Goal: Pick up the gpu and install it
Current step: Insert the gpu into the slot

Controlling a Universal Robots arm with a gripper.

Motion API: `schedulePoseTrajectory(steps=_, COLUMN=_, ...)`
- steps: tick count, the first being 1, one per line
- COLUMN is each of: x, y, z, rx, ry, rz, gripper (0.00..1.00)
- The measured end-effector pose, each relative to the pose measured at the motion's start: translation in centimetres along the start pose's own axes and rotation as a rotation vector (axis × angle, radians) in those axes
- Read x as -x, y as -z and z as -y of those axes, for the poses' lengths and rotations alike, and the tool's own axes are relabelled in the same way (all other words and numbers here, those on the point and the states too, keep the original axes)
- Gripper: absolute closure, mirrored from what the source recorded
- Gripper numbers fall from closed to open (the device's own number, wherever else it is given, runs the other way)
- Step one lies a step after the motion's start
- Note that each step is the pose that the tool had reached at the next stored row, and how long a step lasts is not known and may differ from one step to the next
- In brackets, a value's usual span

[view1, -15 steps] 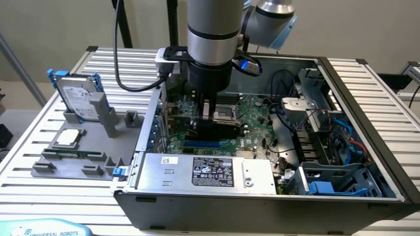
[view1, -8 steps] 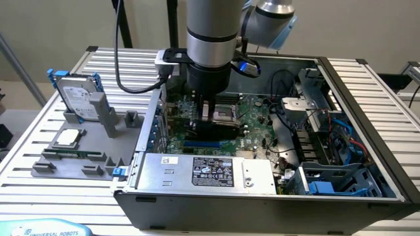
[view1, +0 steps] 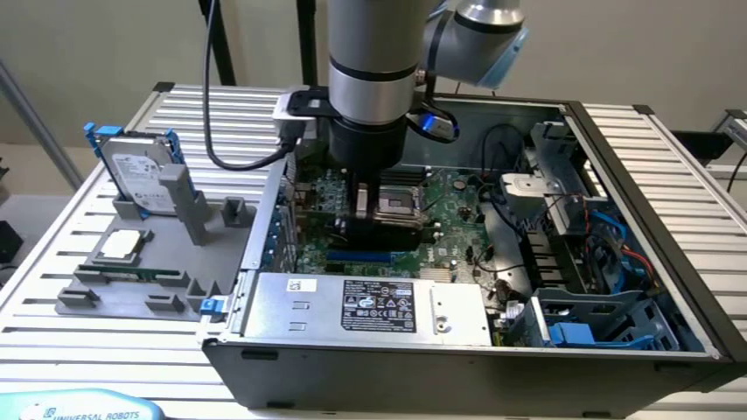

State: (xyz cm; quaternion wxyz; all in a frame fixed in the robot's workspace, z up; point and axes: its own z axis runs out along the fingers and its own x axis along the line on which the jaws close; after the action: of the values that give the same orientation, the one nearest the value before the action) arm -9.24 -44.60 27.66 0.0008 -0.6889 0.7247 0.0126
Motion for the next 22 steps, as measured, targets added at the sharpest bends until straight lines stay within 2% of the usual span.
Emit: schedulePoseTrajectory(steps=22, x=0.2, y=-1.34, z=-0.36, rx=0.0003, ry=0.014, rz=-0.0006, gripper=0.73)
